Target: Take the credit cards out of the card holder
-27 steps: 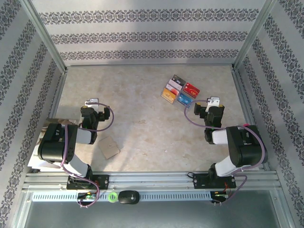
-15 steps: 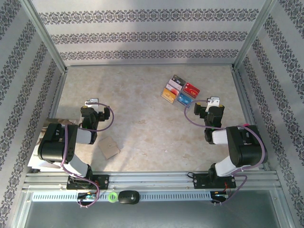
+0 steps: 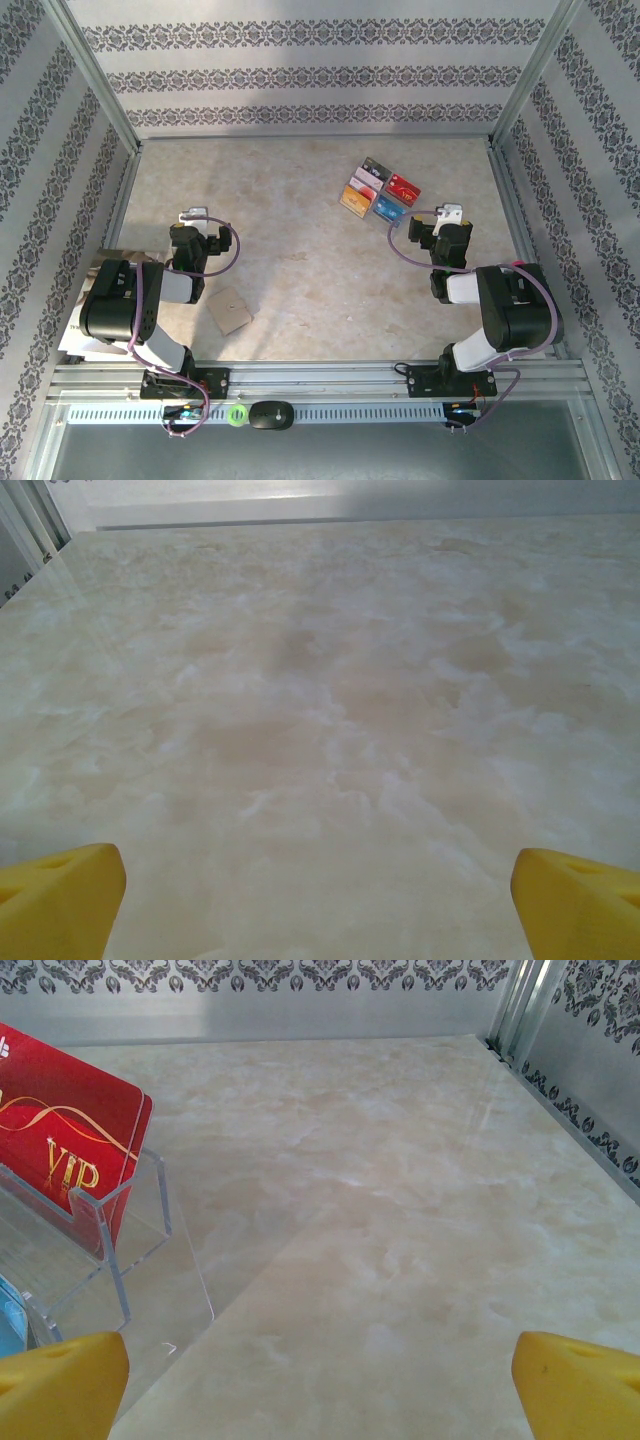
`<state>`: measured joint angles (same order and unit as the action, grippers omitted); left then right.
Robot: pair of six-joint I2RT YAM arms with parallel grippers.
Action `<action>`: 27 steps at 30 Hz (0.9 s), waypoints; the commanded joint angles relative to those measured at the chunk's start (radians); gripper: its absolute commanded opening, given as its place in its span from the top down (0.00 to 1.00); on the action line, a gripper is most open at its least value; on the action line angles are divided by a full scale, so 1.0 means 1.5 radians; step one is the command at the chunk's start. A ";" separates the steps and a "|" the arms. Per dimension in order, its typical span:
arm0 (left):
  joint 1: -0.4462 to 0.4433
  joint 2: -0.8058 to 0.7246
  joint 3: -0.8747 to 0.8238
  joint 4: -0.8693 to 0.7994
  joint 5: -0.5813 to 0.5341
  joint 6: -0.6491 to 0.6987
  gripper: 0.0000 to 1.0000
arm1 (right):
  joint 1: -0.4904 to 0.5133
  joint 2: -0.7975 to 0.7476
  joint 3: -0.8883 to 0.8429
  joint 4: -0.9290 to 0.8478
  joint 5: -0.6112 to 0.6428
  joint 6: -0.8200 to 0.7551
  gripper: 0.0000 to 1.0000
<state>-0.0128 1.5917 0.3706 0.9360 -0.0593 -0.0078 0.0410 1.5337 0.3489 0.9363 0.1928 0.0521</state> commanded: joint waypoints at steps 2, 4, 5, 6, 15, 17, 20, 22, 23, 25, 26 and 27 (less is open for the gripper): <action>0.005 0.002 0.007 0.020 0.006 -0.001 0.01 | -0.004 -0.004 0.007 0.024 -0.008 0.003 0.02; 0.005 0.002 0.007 0.021 0.006 -0.001 0.01 | -0.004 -0.004 0.007 0.024 -0.009 0.003 0.02; 0.005 0.001 0.007 0.020 0.006 -0.001 0.01 | -0.004 -0.004 0.007 0.024 -0.008 0.002 0.02; 0.005 0.001 0.007 0.021 0.006 -0.001 0.01 | -0.004 -0.005 0.007 0.024 -0.008 0.002 0.02; 0.005 0.002 0.006 0.020 0.006 -0.001 0.01 | -0.003 -0.006 0.007 0.024 -0.008 0.003 0.02; 0.005 0.002 0.007 0.020 0.008 -0.001 0.01 | -0.003 -0.004 0.007 0.024 -0.008 0.003 0.02; 0.005 0.002 0.007 0.020 0.007 -0.001 0.01 | -0.004 -0.005 0.008 0.024 -0.008 0.004 0.02; 0.005 0.001 0.007 0.019 0.007 -0.001 0.01 | -0.004 -0.004 0.008 0.024 -0.009 0.004 0.02; 0.005 0.002 0.007 0.020 0.007 -0.001 0.01 | -0.004 -0.003 0.008 0.024 -0.008 0.004 0.02; 0.005 0.002 0.007 0.020 0.006 -0.001 0.01 | -0.005 -0.003 0.009 0.023 -0.010 0.006 0.02; 0.005 0.002 0.007 0.020 0.006 -0.001 0.01 | -0.005 -0.004 0.009 0.023 -0.010 0.006 0.02; 0.005 0.002 0.007 0.020 0.005 -0.001 0.01 | -0.006 -0.005 0.008 0.025 -0.014 0.006 0.02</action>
<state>-0.0128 1.5917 0.3706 0.9360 -0.0593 -0.0078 0.0410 1.5337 0.3489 0.9363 0.1925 0.0525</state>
